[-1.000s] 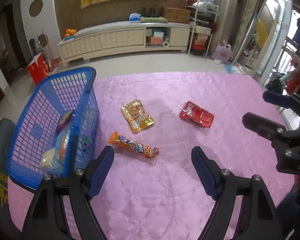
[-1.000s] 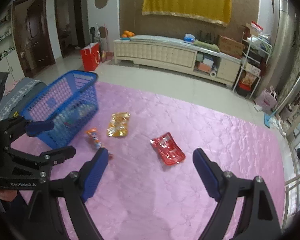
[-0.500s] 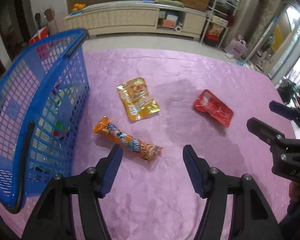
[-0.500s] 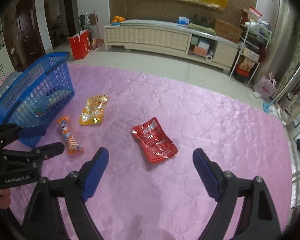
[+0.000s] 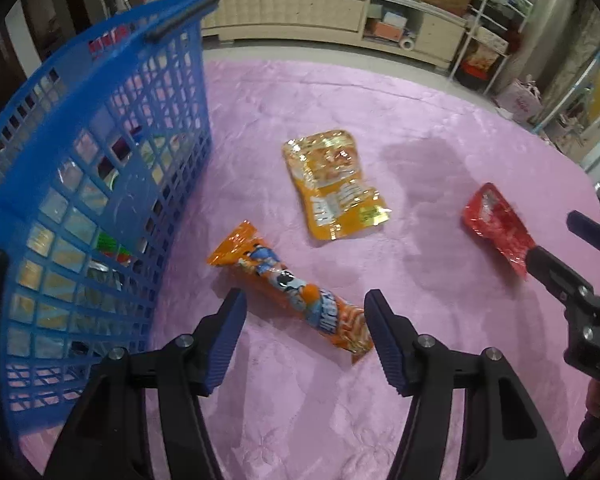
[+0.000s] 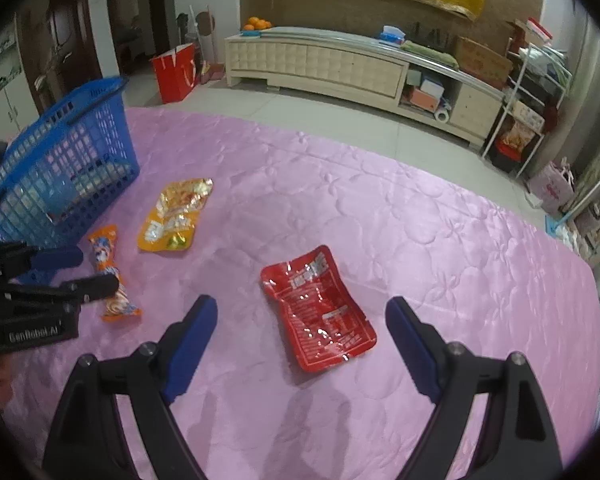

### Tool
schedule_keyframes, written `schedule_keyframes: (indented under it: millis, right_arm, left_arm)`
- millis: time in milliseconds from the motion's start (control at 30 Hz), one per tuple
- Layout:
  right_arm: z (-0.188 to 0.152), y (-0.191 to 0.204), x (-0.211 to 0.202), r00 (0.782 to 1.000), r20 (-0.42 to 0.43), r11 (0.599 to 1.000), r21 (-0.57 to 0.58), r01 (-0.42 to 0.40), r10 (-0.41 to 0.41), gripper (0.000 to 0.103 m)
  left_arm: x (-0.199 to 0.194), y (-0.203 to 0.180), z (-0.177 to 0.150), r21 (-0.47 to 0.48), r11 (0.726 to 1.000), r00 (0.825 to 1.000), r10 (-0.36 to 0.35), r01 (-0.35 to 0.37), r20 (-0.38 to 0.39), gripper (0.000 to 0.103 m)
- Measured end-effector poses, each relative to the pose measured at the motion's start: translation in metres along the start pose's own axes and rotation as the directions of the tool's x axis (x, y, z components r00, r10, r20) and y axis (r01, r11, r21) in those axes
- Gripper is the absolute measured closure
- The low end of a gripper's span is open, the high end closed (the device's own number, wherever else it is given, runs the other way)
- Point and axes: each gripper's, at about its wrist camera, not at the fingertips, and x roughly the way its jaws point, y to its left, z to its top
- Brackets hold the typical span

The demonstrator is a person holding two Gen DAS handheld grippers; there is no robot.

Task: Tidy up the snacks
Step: 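Withdraw both tools and lower the left tool around the orange stick snack, then grasp the orange stick snack with the left tool while the right tool grasps the red pack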

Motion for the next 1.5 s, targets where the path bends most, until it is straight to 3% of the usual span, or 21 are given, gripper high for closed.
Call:
schedule_keyframes:
  millis: [200,333,433,567,667,967,1167,1200,1267,1300,1433,1500]
  right_arm:
    - [-0.002,-0.009,0.004,1.000,0.000,0.999,-0.019,-0.031,0.031,0.014]
    - [0.001,-0.012,0.010,0.998,-0.007,0.997,-0.026,-0.066,0.066,0.014]
    - [0.003,-0.014,0.017,0.996,-0.018,0.996,-0.035,-0.085,0.085,0.014]
    - [0.000,-0.015,0.031,0.992,-0.055,0.993,-0.041,-0.115,0.113,0.014]
    - [-0.003,-0.014,0.041,0.992,-0.084,0.994,-0.039,-0.100,0.096,0.014]
    - [-0.009,-0.024,0.059,0.990,-0.111,0.995,-0.037,-0.096,0.091,0.014]
    - [-0.012,-0.024,0.060,0.994,-0.051,0.993,-0.055,-0.102,0.100,0.014]
    - [-0.012,-0.024,0.060,0.994,-0.041,0.994,-0.051,-0.100,0.098,0.016]
    - [-0.013,-0.021,0.057,0.995,-0.017,0.994,-0.055,-0.098,0.097,0.032]
    - [-0.013,-0.020,0.055,0.995,-0.008,0.993,-0.060,-0.102,0.102,0.047]
    - [-0.012,-0.019,0.052,0.990,-0.017,0.989,-0.048,-0.140,0.140,0.066]
    - [-0.011,-0.017,0.049,0.988,-0.014,0.988,-0.044,-0.151,0.151,0.070]
  left_arm:
    - [0.009,0.000,0.001,-0.021,1.000,1.000,0.003,-0.003,-0.009,0.045]
    - [0.019,0.000,0.002,-0.047,0.998,0.998,-0.038,0.036,-0.057,0.053]
    - [0.018,-0.009,0.002,-0.007,1.000,0.999,-0.004,0.003,-0.041,0.055]
    - [0.015,-0.017,0.000,0.030,0.999,0.999,-0.019,0.020,-0.035,0.072]
    - [0.013,-0.024,-0.001,0.056,0.998,0.999,-0.040,0.042,-0.036,0.078]
    - [0.004,-0.039,-0.007,0.129,0.986,0.994,-0.112,0.109,0.011,0.080]
    - [0.008,-0.046,-0.001,0.140,0.982,0.992,-0.128,0.125,0.016,0.080]
    - [0.008,-0.046,-0.001,0.141,0.982,0.991,-0.131,0.127,0.018,0.080]
    - [0.007,-0.047,-0.001,0.147,0.980,0.990,-0.139,0.135,0.019,0.080]
    - [0.007,-0.046,-0.003,0.151,0.979,0.990,-0.140,0.136,0.020,0.080]
    - [0.005,-0.042,-0.004,0.162,0.977,0.990,-0.142,0.136,0.023,0.080]
    - [0.005,-0.044,-0.002,0.168,0.977,0.990,-0.141,0.135,0.028,0.080]
